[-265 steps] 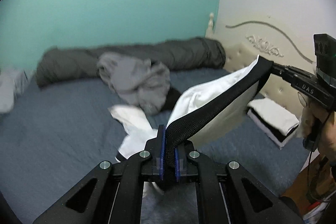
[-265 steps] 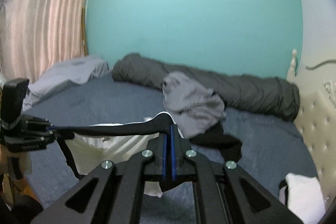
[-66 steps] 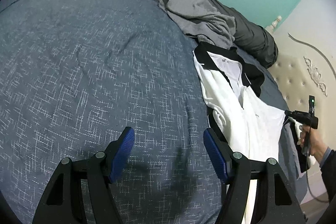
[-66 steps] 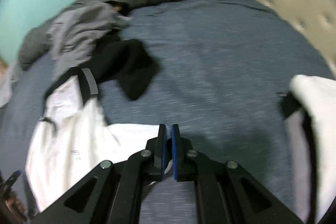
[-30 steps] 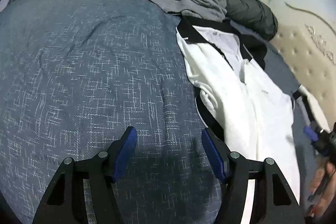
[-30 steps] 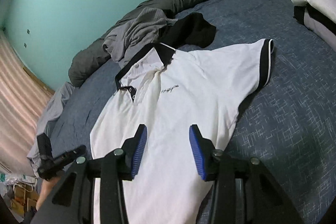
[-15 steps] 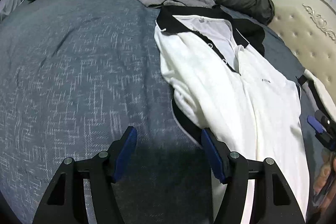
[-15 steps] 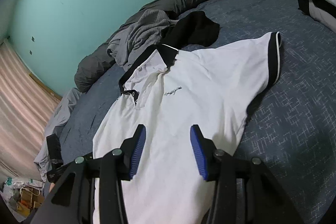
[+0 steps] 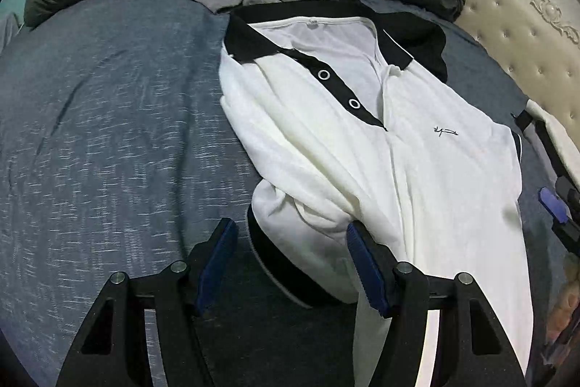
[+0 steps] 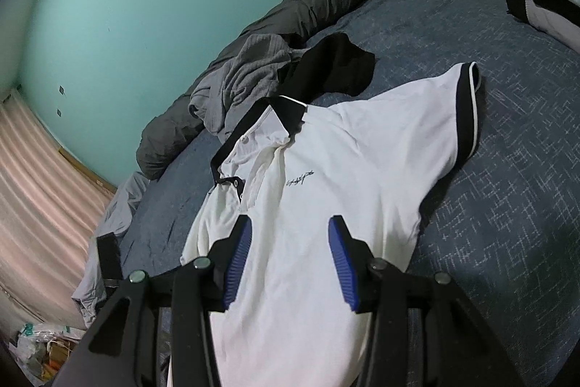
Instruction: Fold clothes
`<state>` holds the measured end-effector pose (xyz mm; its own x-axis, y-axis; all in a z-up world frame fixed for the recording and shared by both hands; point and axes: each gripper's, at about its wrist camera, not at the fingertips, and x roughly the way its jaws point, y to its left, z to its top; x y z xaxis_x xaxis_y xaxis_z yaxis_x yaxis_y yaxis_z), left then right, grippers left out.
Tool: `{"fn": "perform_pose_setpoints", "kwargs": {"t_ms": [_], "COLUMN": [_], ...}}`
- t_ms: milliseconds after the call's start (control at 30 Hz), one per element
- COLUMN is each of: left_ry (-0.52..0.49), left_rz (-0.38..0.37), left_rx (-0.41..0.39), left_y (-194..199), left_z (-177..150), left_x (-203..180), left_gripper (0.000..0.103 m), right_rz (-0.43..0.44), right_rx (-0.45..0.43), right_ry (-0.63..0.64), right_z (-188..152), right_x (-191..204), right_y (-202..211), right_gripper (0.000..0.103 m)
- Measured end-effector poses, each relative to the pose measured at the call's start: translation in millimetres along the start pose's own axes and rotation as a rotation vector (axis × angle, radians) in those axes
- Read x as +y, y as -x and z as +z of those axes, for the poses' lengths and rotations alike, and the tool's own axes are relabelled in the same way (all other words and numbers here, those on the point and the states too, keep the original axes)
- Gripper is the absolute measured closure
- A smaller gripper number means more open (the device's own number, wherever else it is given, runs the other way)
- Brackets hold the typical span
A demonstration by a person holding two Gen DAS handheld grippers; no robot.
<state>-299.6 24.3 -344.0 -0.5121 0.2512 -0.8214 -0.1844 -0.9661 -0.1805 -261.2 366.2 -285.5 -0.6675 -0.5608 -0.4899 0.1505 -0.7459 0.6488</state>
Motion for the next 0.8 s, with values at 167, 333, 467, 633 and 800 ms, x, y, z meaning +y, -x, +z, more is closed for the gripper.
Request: {"fn": "perform_pose_setpoints", "kwargs": {"t_ms": [167,333,467,633,800], "left_ry": [-0.025,-0.024,-0.028,-0.013,0.034], "left_rz": [-0.007,-0.009,0.003,0.024,0.072], "left_rx": [0.016,0.024,0.009,-0.026,-0.065], "left_y": [-1.3,4.6,15.5,34.7,62.6], "left_z": [2.8,3.5,6.9,15.5,25.1], "left_x": [-8.1,-2.9,2.3,17.2,45.7], "left_gripper": [0.064,0.083,0.094,0.095,0.096], "right_rz": [0.003,-0.013,-0.015,-0.014,-0.011], "right_rx": [0.002,0.016,0.024,0.029,0.034], "right_ry": [-0.008,-0.001,-0.002,0.001,0.005], "right_z": [0.2,0.5,-0.3,-1.9,-3.0], "right_x": [-1.8,-1.9,-2.7,-1.9,-0.4], "right_y": [-1.5,-4.5,-6.2,-7.9,-9.8], "right_gripper": [0.059,0.059,0.059,0.059,0.059]}}
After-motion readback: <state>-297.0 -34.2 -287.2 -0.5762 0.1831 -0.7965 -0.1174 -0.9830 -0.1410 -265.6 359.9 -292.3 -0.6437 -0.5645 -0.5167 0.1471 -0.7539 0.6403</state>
